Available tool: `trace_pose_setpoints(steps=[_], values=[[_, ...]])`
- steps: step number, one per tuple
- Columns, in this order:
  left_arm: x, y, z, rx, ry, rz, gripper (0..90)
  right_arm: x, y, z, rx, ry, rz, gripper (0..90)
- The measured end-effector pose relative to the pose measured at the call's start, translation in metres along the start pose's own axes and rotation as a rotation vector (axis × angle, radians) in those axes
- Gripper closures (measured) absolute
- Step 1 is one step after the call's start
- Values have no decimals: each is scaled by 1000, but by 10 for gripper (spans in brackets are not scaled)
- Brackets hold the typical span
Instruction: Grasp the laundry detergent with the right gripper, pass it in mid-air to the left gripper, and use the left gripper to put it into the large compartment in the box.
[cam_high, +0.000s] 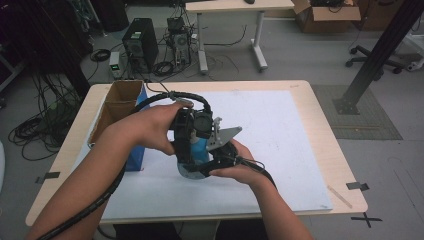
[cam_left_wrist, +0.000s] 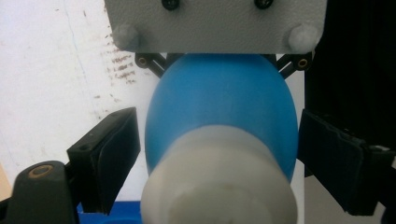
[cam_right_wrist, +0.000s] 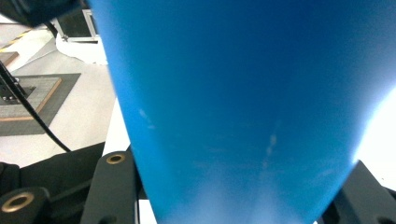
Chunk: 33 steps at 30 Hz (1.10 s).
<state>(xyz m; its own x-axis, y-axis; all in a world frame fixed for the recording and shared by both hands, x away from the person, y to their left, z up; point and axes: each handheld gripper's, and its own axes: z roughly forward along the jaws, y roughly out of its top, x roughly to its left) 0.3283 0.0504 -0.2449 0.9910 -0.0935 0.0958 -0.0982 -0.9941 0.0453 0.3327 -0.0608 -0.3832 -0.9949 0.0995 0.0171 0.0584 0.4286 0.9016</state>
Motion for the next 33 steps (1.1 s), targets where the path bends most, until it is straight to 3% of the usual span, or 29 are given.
trace_pose_setpoints(steps=[21,28,33], values=[[-2,2,1,4,20,13,295,1,1,-3,-7,-27,0,454],[-3,0,1,11,19,23,352,4,1,-1,-10,-17,3,454],[-4,3,-1,49,19,16,358,4,2,0,-21,-8,1,454]])
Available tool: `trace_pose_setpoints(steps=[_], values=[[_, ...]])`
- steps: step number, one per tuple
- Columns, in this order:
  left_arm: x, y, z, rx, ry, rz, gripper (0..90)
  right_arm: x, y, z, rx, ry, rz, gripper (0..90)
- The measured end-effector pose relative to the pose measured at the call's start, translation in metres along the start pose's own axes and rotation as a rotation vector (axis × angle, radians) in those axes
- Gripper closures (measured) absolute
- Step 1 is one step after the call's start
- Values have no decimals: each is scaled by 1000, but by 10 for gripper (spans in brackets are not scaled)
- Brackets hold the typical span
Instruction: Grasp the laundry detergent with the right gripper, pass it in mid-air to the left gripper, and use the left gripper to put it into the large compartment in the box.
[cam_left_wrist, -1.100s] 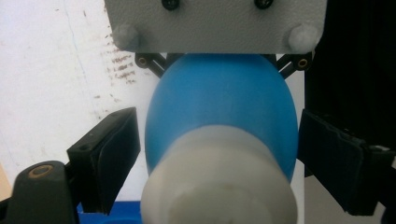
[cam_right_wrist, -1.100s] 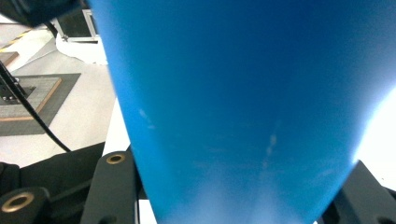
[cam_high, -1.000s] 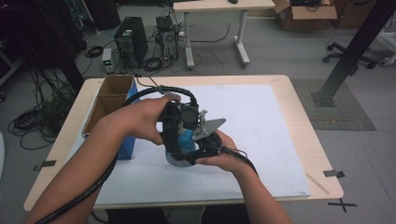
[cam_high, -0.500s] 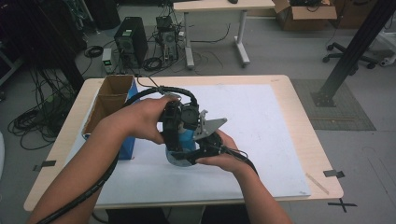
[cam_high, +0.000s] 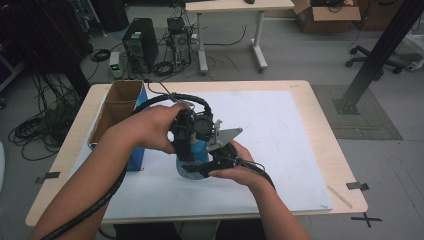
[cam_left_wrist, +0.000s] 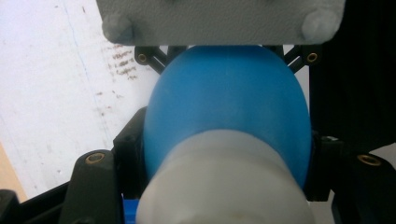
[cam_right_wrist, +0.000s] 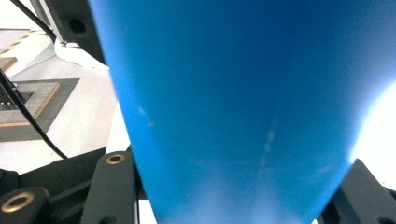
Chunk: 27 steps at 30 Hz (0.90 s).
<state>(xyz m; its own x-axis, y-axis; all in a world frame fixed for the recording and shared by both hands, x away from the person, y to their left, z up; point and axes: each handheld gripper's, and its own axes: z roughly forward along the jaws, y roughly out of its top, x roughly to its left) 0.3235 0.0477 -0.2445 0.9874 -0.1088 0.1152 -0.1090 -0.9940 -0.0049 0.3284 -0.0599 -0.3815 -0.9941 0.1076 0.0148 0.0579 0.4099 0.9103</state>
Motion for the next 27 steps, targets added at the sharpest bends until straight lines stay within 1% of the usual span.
trace_pose_setpoints(steps=[2,4,6,8,9,10,14,16,18,19,20,21,22,23,25,27], values=[[-2,2,-1,13,11,-4,357,0,1,0,-5,0,-1,455],[-2,3,-2,26,9,-7,362,0,1,-1,-4,-1,-11,455],[-2,3,-3,37,-10,-9,374,1,1,-1,2,-2,-21,454],[-2,4,-3,41,-18,-10,379,2,1,0,1,0,-31,452],[-2,4,-3,41,-18,-10,380,2,1,0,1,0,-31,452],[-3,5,-2,51,-16,-13,380,3,0,0,-6,4,-26,446],[-4,8,-2,70,-8,-18,382,2,-2,0,-19,-4,-29,436],[-3,10,-4,85,-5,-27,382,2,-2,0,-23,0,-19,429],[-1,10,-5,87,-6,-41,382,0,-2,-1,-38,-4,-5,421],[0,11,-6,85,-7,-48,383,-1,-2,-2,-47,0,6,408],[2,11,-7,88,-9,-44,382,-1,-3,-3,-62,4,20,401],[2,11,-8,82,-4,-49,383,-2,-3,-4,-72,4,22,373],[3,11,-9,90,-7,-50,382,-3,-3,-5,-76,1,34,345],[4,11,-9,93,-5,-51,382,-3,-4,-5,-75,2,38,342],[6,10,-9,99,-4,-55,382,-3,-5,-6,-77,-3,41,296],[8,10,-9,110,-9,-71,382,-4,-7,-9,-92,-18,47,254]])
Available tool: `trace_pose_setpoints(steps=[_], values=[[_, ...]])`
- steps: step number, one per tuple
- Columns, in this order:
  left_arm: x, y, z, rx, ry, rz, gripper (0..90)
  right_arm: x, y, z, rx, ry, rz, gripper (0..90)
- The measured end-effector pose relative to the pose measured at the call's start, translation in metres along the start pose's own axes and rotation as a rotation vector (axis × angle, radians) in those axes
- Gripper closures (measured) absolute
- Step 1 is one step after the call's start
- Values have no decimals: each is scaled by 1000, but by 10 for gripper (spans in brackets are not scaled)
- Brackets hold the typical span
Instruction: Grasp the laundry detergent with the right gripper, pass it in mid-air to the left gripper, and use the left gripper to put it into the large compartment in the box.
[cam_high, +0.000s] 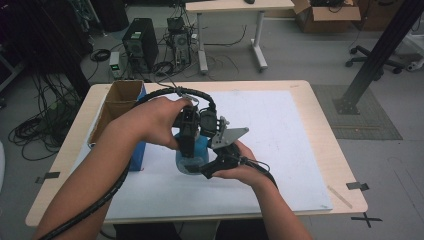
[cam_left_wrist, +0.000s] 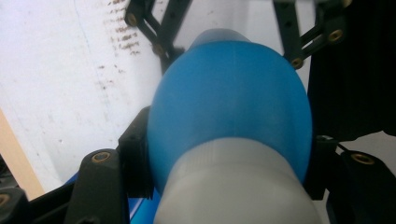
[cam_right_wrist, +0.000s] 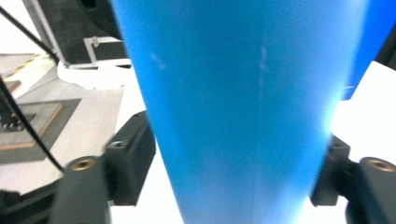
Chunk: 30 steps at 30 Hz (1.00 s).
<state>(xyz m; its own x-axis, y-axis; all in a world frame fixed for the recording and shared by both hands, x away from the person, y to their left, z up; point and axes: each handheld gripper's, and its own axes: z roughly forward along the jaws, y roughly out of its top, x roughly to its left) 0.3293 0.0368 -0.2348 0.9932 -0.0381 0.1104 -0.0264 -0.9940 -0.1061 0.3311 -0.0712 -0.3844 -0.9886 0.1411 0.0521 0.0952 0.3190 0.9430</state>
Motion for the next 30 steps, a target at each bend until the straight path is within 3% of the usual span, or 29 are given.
trace_pose_setpoints(steps=[6,14,20,24,30], values=[[3,1,2,13,-8,-18,382,-1,-4,-8,-39,-38,25,178],[6,0,0,7,-28,-28,382,-1,-4,-10,-66,-47,29,112],[7,-1,1,1,-29,-36,382,-1,-6,-9,-74,-52,53,3],[7,-2,-1,-12,-20,-40,381,0,-8,-14,-92,-50,59,2],[14,-2,-4,16,-43,-109,380,-1,-14,-32,-120,-76,79,2]])
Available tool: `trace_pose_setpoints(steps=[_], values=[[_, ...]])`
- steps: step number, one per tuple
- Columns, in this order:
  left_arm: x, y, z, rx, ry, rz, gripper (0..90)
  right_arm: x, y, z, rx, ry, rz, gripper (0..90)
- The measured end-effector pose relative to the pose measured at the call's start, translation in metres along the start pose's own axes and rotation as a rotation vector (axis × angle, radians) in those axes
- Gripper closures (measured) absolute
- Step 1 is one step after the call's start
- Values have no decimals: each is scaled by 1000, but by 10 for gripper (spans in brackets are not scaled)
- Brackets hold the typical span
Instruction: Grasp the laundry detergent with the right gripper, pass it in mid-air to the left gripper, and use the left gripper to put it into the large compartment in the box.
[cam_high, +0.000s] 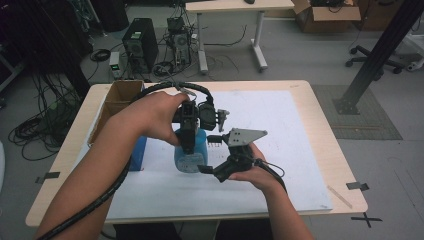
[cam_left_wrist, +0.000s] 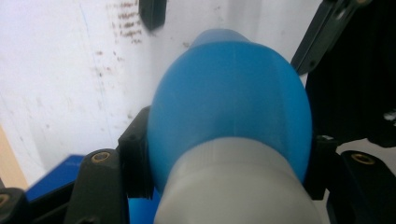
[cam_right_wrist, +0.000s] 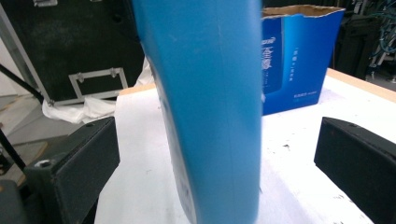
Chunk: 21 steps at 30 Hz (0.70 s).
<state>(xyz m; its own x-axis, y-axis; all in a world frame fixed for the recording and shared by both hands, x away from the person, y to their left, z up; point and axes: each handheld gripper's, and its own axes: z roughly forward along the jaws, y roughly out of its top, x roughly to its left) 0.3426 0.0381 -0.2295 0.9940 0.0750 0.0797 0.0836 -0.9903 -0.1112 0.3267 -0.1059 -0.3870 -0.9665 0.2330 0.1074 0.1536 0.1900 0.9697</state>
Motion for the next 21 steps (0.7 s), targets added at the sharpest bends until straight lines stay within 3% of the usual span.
trace_pose_setpoints(steps=[6,13,18,19,21], values=[[10,-2,-7,24,-44,-132,380,-2,3,-21,-16,-23,-6,2],[19,-16,-22,18,-77,-246,381,-5,9,-43,-27,-50,-17,1],[27,-27,-31,19,-71,-325,381,-8,14,-57,-38,-65,-23,1],[27,-27,-31,19,-71,-325,380,-8,15,-59,-39,-67,-24,2],[34,-35,-38,14,-66,-396,380,-10,17,-64,-39,-76,-25,2]])
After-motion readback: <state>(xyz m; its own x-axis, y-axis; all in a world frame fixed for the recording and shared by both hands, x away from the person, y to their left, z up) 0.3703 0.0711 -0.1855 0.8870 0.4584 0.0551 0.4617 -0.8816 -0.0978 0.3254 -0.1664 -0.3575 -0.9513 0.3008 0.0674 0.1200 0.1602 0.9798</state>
